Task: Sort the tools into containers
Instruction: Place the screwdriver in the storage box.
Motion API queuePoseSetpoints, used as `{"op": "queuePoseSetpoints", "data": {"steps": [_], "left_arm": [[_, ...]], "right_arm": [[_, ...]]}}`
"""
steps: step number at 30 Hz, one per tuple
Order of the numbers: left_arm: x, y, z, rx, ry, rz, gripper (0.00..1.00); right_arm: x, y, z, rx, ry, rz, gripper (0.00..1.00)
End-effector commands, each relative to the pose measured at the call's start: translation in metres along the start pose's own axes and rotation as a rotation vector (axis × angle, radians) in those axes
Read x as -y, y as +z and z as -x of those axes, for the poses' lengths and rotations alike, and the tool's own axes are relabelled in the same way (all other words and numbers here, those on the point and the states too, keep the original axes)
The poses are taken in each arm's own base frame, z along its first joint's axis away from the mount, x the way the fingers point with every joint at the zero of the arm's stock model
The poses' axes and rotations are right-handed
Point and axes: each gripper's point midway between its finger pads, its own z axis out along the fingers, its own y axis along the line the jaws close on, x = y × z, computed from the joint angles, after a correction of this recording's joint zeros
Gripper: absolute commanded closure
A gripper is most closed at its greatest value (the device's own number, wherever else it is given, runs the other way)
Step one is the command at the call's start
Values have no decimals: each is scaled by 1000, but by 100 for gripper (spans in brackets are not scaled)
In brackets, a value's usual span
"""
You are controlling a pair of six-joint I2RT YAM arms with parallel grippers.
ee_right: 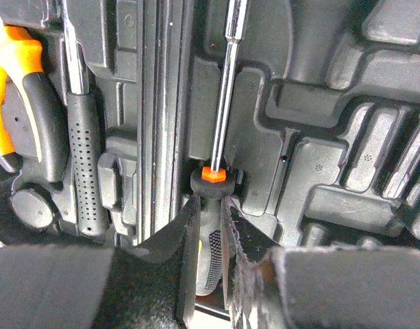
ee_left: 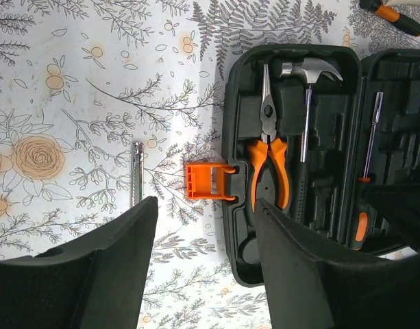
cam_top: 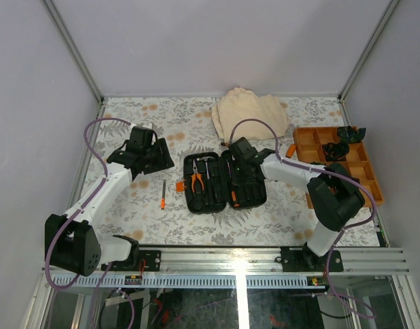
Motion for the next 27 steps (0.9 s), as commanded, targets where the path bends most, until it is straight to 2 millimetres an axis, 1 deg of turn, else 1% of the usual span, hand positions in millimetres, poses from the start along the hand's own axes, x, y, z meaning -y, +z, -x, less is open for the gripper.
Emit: {"op": "queuePoseSetpoints", "data": {"steps": [1,3,4,10,15,27], "left_arm": [[3,0,8,37,-10,-27,43],[3,0,8,36,-10,-29,43],[3,1,8,34,-10,-30,43],[2,0,8,36,-12,-30,43],[3,1,8,30,-15,-37,43],[6,2,7,21,-15,-57,45]], "right_arm": [[20,16,-32,-139,-42,-90,94],[25,19,-41,-172,-45,-113,99],[28,21,-45,-188,-47,-125,100],[45,31,-69,-258,-47,-225,100],[63,38,-95,-318,-28,-290,100],[88,57,-142,-443,-28,-400,100]]}}
